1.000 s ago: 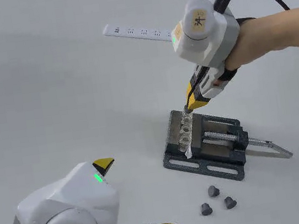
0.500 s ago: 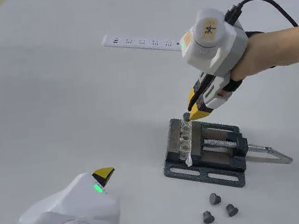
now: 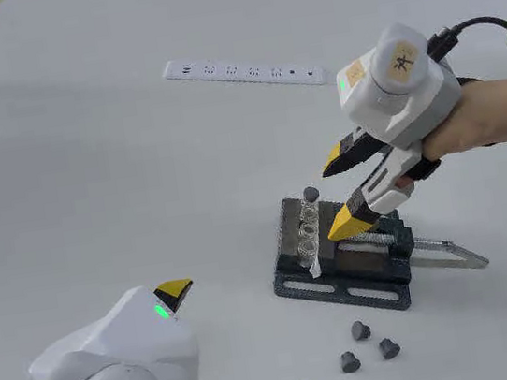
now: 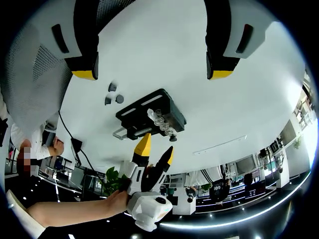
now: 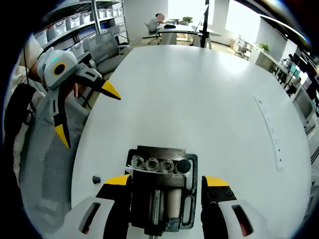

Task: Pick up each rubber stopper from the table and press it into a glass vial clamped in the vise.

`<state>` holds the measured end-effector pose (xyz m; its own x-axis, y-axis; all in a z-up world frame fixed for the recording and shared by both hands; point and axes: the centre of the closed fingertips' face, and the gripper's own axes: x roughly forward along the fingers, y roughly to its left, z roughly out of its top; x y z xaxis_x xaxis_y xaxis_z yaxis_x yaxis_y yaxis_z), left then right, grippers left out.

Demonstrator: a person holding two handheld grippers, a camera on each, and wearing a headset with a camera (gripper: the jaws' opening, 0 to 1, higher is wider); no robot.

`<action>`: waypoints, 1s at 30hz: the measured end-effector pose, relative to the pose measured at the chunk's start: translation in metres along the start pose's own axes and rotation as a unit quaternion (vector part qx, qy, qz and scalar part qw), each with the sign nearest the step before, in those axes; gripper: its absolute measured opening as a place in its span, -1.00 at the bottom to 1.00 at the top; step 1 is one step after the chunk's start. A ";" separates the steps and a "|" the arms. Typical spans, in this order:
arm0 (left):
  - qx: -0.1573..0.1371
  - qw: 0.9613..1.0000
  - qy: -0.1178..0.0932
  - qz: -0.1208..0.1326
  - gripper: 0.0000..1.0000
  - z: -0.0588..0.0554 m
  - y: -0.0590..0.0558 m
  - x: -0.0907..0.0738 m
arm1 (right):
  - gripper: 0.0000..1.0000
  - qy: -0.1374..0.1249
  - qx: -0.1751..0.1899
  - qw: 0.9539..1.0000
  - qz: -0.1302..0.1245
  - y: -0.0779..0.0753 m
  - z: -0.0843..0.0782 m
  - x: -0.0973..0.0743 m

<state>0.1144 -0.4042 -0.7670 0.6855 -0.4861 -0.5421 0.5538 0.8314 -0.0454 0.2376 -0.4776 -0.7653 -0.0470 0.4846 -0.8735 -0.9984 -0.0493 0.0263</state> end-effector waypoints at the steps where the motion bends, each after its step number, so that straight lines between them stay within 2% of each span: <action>1: 0.000 1.000 -0.001 0.000 0.77 0.001 0.001 0.001 | 0.12 -0.004 0.002 1.000 -0.002 0.002 -0.001 -0.001; 9: -0.006 1.000 -0.010 -0.001 0.77 0.008 0.008 0.003 | 0.11 -0.029 0.016 0.999 -0.006 0.021 -0.013 -0.010; 17: 0.007 1.000 -0.008 0.001 0.77 0.011 0.014 0.002 | 0.08 -0.051 0.041 0.998 -0.020 0.042 -0.026 -0.016; 20: 0.010 1.000 -0.009 0.000 0.77 0.011 0.015 0.003 | 0.06 -0.060 0.050 0.997 -0.023 0.057 -0.030 -0.018; 30: 0.018 1.000 -0.006 -0.011 0.76 0.009 0.007 0.004 | -0.03 -0.054 0.047 0.997 -0.010 0.106 -0.049 -0.010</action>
<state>0.1254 -0.4030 -0.7616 0.6779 -0.5081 -0.5313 0.5860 0.8099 -0.0268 0.1333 -0.5310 -0.7772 -0.0241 0.5758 -0.8173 -0.9974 0.0419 0.0589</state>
